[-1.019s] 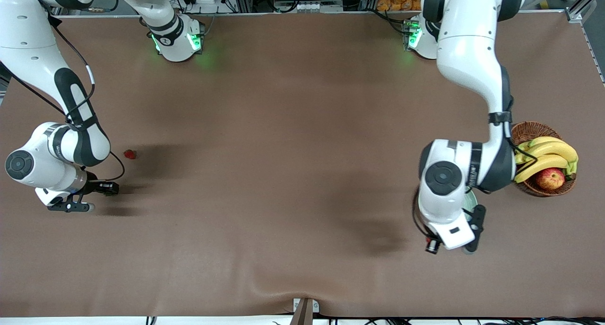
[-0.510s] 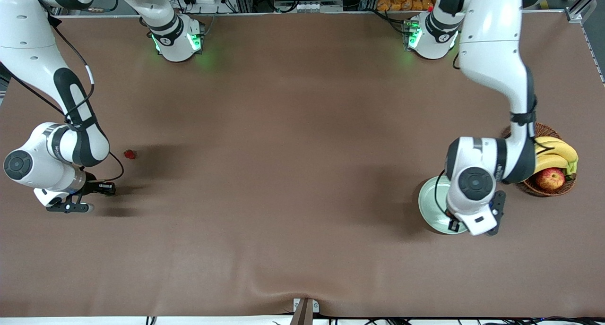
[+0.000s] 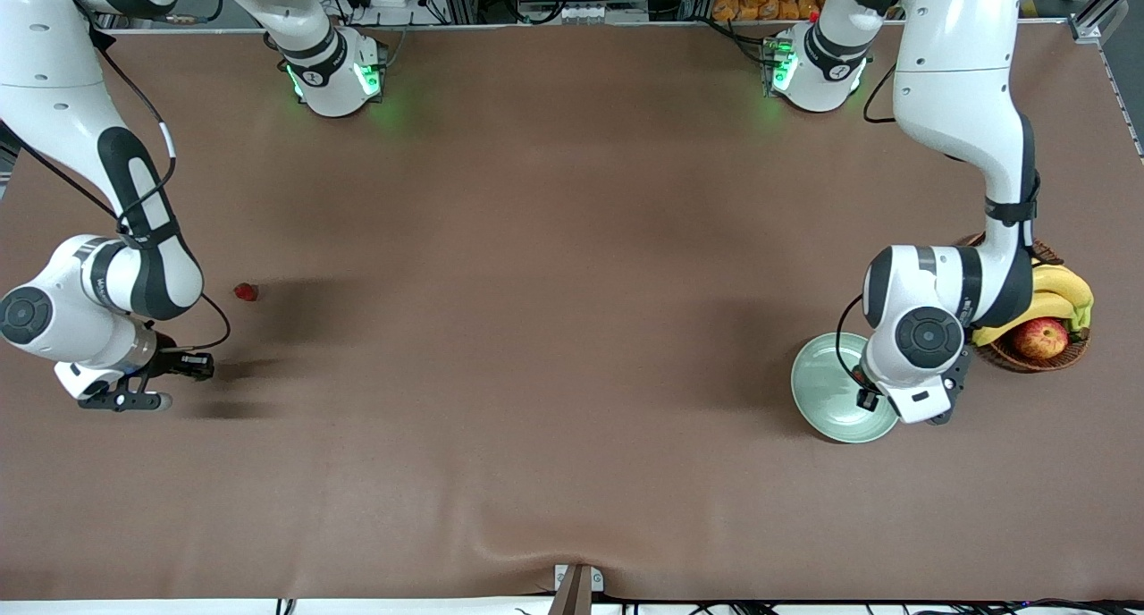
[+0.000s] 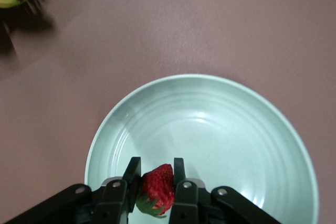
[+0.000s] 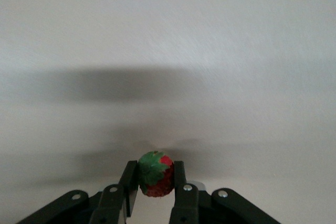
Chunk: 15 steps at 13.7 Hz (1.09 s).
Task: Collect all strawberries into plate
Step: 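Release the strawberry onto the plate while the right gripper carries another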
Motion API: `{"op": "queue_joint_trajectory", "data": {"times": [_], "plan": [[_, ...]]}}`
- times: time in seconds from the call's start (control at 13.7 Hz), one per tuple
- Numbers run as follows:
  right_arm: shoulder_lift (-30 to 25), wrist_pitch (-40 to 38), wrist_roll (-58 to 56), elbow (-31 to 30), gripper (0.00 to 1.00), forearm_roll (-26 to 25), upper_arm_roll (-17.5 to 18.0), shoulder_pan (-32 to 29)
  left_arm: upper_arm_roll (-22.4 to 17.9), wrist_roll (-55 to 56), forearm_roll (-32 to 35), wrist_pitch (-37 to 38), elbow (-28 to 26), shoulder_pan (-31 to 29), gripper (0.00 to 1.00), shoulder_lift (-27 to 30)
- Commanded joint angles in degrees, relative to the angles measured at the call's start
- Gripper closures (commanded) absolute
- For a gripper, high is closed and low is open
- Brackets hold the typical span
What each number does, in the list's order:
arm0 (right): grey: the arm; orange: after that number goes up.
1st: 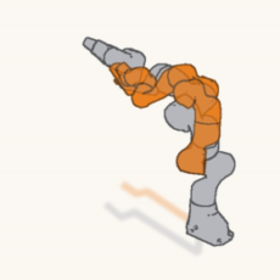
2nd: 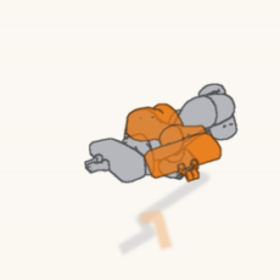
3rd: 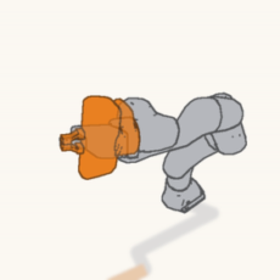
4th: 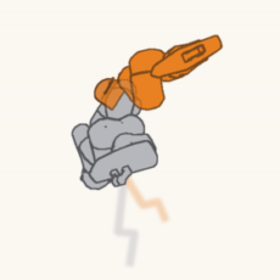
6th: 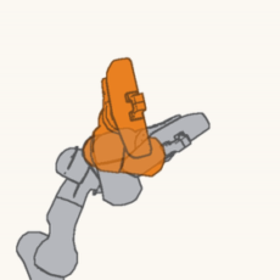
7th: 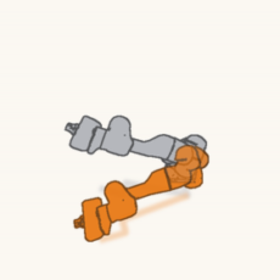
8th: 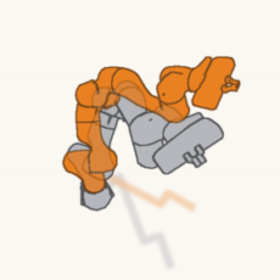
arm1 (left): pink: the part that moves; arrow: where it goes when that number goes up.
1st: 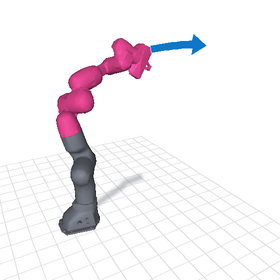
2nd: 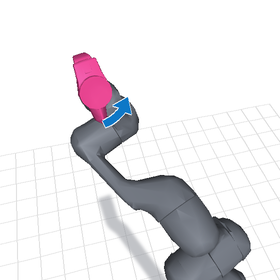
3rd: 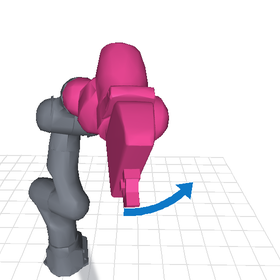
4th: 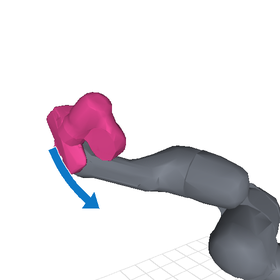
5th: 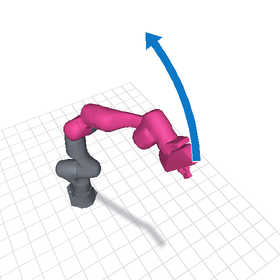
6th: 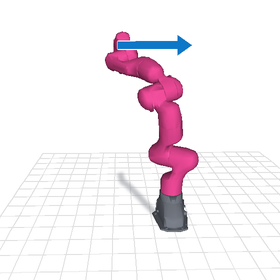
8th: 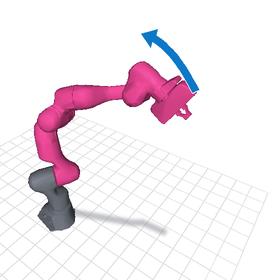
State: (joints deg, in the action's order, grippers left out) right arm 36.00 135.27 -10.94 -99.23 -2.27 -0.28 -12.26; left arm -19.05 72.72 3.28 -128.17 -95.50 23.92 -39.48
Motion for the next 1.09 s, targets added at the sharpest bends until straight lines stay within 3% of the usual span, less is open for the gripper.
{"op": "queue_joint_trajectory", "data": {"times": [0.0, 0.07, 0.15, 0.22, 0.29, 0.51, 0.8, 1.02], "plan": [[-2.8, -10.3, 3.7, 5.7, 0.91, 0.9, 2.5, 2.7, 0.0, -1.5, -0.7, -2.1, -0.4, 0.1, 1.00, -1.2], [-3.4, -13.8, 8.9, 7.4, 0.91, 1.2, 2.5, 5.3, 0.0, -1.5, -0.7, -2.4, -0.4, 0.2, 1.00, -1.5], [-4.0, -15.9, 13.9, 8.1, 0.91, 1.2, 2.5, 7.9, 0.0, -1.6, -0.6, -2.7, -0.3, 0.0, 0.58, -1.4], [-4.7, -16.6, 18.8, 8.2, 0.91, 1.2, 2.5, 10.8, 0.0, -1.8, -0.6, -2.7, -0.2, 0.2, 0.06, -1.4], [-5.1, -17.0, 23.9, 8.2, 0.91, 1.4, 2.6, 14.1, -0.1, -1.8, -0.6, -2.7, -0.1, 0.9, 0.00, -1.4], [-4.9, -17.1, 35.5, 7.9, 0.91, 3.3, 2.6, 23.8, -0.1, -1.7, -0.4, -2.7, 0.2, 1.1, 0.00, 0.2], [-1.6, -15.1, 35.4, 8.3, 0.83, 8.8, 2.9, 33.9, 0.3, -1.9, 0.0, -2.7, 2.2, 2.6, 0.00, 1.1], [2.4, -5.7, 35.7, 8.2, 0.83, 10.9, 2.9, 40.0, 0.3, -2.1, 0.0, -2.7, 2.8, 5.1, 0.00, 1.2]]}}
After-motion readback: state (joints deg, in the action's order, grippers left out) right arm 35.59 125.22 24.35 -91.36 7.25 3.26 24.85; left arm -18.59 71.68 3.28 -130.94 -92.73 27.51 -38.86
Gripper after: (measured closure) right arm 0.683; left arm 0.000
